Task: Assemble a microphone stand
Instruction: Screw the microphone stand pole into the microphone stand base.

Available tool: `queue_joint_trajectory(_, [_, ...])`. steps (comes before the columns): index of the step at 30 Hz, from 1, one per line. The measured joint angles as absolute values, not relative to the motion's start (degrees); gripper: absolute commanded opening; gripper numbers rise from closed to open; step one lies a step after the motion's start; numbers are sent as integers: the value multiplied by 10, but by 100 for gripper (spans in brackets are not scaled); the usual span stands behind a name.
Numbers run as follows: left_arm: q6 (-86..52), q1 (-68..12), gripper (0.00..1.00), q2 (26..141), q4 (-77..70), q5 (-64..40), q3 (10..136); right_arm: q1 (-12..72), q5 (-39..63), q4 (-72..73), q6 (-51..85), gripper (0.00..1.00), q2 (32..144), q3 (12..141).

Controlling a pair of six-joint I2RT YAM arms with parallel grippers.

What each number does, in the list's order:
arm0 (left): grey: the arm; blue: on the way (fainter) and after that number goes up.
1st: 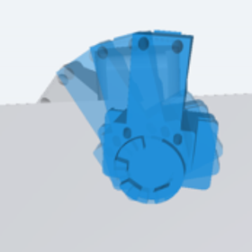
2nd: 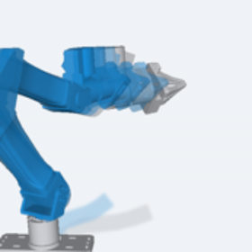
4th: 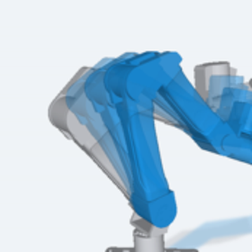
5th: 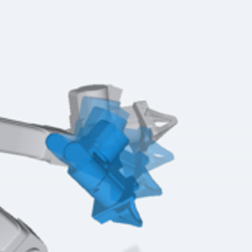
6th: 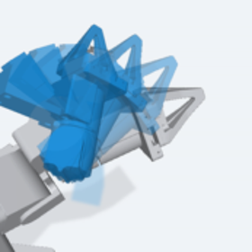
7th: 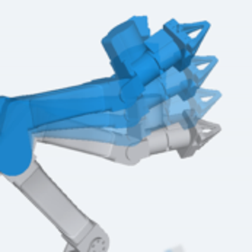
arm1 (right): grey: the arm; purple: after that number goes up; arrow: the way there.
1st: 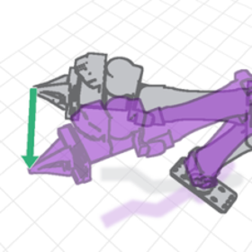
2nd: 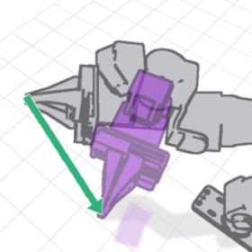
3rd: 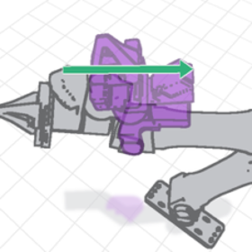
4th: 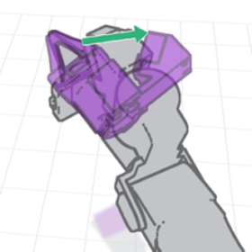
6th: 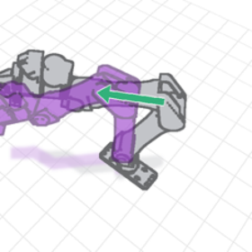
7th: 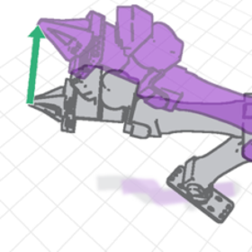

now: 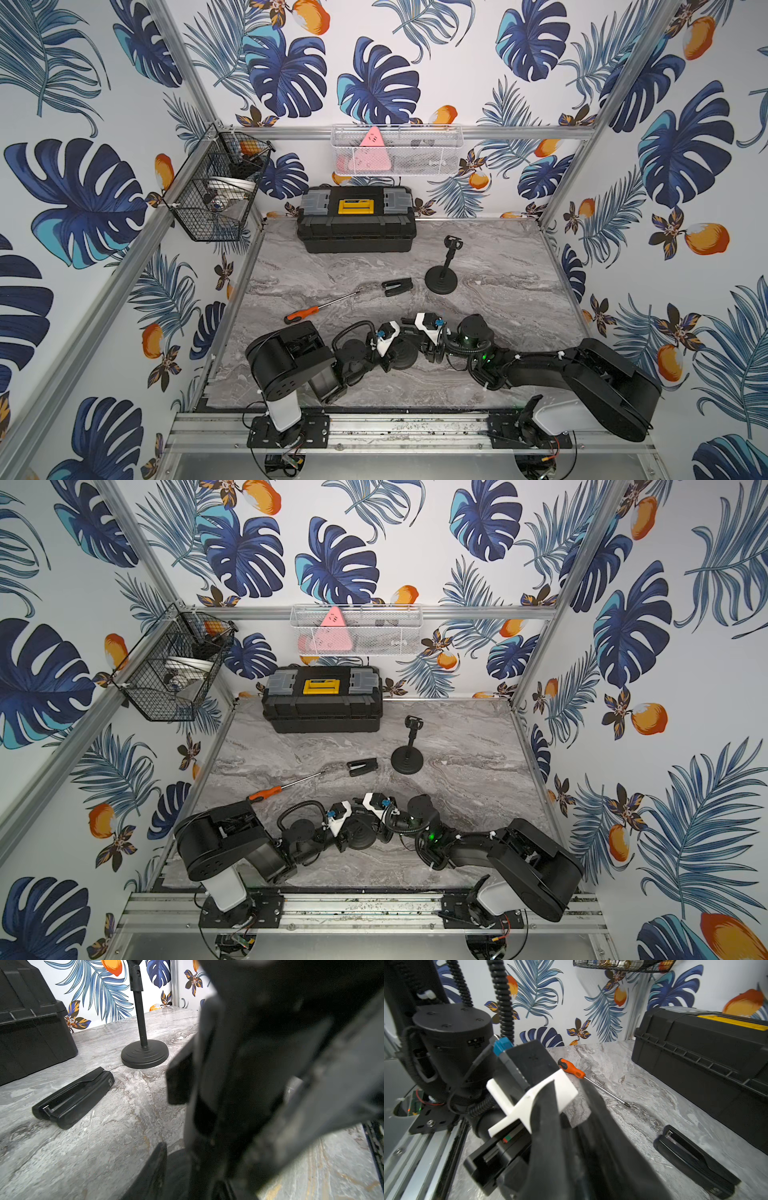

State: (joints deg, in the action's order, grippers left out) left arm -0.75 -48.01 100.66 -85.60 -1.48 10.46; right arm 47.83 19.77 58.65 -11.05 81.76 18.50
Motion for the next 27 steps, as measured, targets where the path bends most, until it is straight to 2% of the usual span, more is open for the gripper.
queue_joint_trajectory(12, [-42,-479,34,1002,-856,3,98,586,-46,565,-65,0,811,195])
queue_joint_trajectory(17, [-58,-477,26,1001,-855,4,97,622,-133,550,-50,0,818,209])
queue_joint_trajectory(18, [-60,-477,24,1001,-854,2,97,623,-138,550,-49,3,818,209])
queue_joint_trajectory(19, [-62,-477,23,1001,-854,0,97,624,-141,550,-48,15,818,208])
queue_joint_trajectory(20, [-61,-477,22,1002,-855,-2,98,624,-142,551,-45,33,814,207])
queue_joint_trajectory(22, [-42,-477,21,1003,-859,-5,98,624,-147,532,-36,57,802,205])
queue_joint_trajectory(23, [-32,-477,21,1003,-860,-10,98,623,-148,498,-39,64,794,202])
queue_joint_trajectory(27, [-13,-479,21,1004,-859,-13,97,612,-140,423,-41,67,739,193])
